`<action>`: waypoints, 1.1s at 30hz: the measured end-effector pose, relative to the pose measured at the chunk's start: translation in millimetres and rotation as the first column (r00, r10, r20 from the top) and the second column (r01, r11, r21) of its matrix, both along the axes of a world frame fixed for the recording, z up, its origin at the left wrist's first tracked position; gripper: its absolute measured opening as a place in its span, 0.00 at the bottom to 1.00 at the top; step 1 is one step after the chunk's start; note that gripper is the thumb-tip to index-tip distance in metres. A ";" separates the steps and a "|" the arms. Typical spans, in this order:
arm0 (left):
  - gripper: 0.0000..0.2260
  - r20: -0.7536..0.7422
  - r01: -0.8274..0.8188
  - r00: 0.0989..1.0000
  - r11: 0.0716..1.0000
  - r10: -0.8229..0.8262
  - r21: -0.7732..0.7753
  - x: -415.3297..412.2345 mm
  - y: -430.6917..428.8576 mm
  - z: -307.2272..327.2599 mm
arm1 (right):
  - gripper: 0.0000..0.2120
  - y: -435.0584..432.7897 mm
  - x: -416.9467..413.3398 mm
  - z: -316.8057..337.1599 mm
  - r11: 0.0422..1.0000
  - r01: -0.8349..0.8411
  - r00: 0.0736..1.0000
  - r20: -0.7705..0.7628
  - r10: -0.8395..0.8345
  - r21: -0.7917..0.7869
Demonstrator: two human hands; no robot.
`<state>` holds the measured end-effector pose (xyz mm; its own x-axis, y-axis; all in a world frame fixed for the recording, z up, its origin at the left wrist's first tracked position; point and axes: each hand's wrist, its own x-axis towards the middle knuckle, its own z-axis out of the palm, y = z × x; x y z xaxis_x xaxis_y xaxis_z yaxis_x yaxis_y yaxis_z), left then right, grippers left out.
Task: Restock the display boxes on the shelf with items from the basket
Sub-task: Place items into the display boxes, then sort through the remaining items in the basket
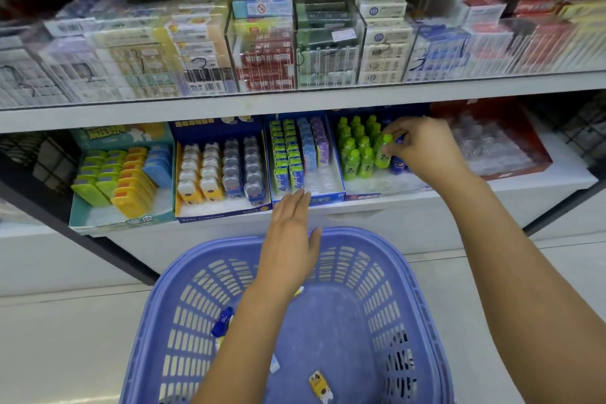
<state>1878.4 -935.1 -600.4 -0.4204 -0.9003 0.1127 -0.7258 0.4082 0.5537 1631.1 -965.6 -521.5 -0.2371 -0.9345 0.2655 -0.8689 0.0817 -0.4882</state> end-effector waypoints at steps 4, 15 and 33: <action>0.27 -0.015 -0.002 1.000 1.000 0.002 -0.009 0.4 -3.4 -0.9 | 0.13 -7.9 -7.8 -8.9 0.999 -0.010 1.000 -0.009 0.011 0.044; 0.26 -0.094 0.010 0.995 0.999 -0.013 -0.041 3.5 -7.0 -3.6 | 0.15 -16.7 -9.9 -4.0 0.969 0.026 0.992 -0.123 0.005 0.247; 0.12 -0.296 -0.141 0.942 0.986 0.162 0.090 40.2 -1.7 -9.3 | 0.07 19.0 84.8 -16.0 0.976 -0.126 0.964 -0.209 0.163 0.180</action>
<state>1918.5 -936.9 -609.8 -0.2341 -0.9604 0.1508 -0.5717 0.2615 0.7777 1715.9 -946.6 -537.5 -0.0494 -0.9894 0.1366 -0.9619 0.0103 -0.2731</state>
